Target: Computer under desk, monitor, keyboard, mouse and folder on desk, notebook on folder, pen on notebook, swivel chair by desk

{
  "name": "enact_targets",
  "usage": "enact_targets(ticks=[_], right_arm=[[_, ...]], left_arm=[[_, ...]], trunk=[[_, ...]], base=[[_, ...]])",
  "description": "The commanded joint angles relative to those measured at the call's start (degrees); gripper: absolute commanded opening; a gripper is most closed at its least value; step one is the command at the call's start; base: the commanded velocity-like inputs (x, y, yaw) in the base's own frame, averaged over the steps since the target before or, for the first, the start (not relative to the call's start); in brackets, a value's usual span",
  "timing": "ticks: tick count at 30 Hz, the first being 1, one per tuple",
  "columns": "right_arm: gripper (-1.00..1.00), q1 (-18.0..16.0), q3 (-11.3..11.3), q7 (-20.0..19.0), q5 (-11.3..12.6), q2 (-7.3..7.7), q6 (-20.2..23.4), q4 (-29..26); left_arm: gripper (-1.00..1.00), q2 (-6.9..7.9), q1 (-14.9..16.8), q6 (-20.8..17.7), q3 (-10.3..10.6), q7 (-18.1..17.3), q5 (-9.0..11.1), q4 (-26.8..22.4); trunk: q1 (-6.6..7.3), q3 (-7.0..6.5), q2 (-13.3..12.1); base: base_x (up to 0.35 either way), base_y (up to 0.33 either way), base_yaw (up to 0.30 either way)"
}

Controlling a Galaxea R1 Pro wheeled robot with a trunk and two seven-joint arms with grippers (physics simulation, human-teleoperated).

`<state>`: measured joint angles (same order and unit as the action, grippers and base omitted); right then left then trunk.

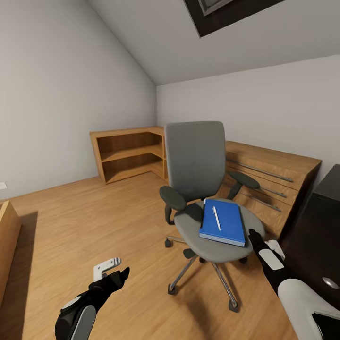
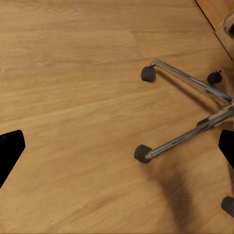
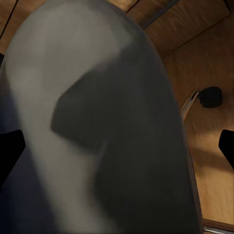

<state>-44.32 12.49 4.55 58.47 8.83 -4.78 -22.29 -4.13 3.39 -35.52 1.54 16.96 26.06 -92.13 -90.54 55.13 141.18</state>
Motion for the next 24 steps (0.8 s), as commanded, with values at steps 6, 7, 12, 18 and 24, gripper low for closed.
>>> enact_targets(ticks=[6,7,12,18,24], right_arm=[[1.0,0.0,-0.3,0.1,1.1,0.04,-0.2,0.5],[1.0,0.0,-0.3,0.1,1.1,0.04,-0.2,0.5],[1.0,0.0,-0.3,0.1,1.1,0.04,-0.2,0.5],[1.0,0.0,-0.3,0.1,1.1,0.03,-0.2,0.5],[1.0,0.0,-0.3,0.1,1.1,-0.03,-0.2,0.6]], left_arm=[[1.0,0.0,0.0,-0.2,0.1,0.4,0.6,-0.1],[1.0,0.0,0.0,-0.2,0.1,0.4,0.6,-0.1],[1.0,0.0,0.0,-0.2,0.4,0.4,0.6,-0.1],[1.0,0.14,0.0,-0.2,1.7,0.4,0.6,-0.1],[1.0,0.17,0.0,-0.3,1.9,0.4,0.6,-0.1]], trunk=[[-0.01,0.07,0.0],[-0.01,0.07,0.0],[-0.01,0.07,0.0],[-0.01,0.07,0.0],[-0.01,0.07,0.0]], base=[[0.096,0.0,0.0],[0.012,0.0,0.0],[0.127,0.0,0.0],[0.174,0.0,0.0],[0.014,0.0,0.0]])
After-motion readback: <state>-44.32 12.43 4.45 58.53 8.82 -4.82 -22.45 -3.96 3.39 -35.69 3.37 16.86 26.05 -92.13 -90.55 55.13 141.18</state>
